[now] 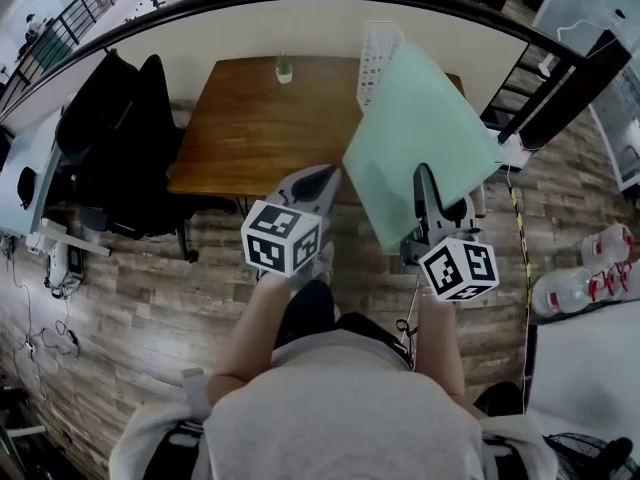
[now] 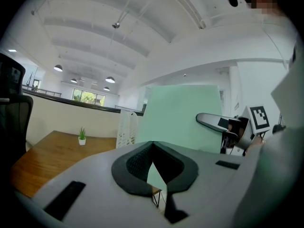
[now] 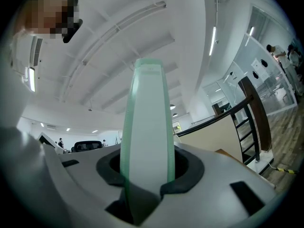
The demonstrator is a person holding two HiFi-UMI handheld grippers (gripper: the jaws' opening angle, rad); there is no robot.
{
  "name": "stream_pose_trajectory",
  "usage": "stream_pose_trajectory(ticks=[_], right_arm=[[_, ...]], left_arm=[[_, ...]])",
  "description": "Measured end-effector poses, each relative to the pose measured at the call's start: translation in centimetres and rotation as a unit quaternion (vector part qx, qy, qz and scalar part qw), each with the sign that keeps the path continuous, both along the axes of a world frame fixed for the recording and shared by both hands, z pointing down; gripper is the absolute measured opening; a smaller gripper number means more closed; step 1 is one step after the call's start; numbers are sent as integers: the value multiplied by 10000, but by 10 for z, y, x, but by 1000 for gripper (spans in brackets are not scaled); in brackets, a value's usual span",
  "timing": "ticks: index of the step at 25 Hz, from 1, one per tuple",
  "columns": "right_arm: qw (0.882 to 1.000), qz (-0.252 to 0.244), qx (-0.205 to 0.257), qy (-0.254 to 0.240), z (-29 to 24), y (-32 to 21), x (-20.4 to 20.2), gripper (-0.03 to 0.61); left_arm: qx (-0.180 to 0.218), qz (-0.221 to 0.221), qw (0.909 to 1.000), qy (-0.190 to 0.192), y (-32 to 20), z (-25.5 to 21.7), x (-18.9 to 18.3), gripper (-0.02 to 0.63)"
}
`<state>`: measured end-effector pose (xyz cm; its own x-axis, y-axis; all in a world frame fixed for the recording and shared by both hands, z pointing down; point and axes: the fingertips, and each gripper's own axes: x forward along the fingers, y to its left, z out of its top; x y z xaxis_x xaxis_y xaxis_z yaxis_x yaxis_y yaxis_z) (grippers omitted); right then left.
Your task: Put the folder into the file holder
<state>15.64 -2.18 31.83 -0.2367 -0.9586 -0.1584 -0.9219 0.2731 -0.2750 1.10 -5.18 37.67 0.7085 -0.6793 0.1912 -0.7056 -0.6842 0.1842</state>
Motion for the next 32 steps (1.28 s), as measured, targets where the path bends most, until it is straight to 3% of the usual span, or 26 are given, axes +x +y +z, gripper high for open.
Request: stream_pose_trajectory(ticks=[15, 32], right_arm=[[9959, 822, 271, 268, -28, -73, 63, 164], [9915, 1104, 298, 621, -35, -167, 57, 164]], left_arm=[[203, 732, 9970, 150, -95, -20, 59, 12], [155, 1163, 9923, 404, -206, -25, 65, 12]])
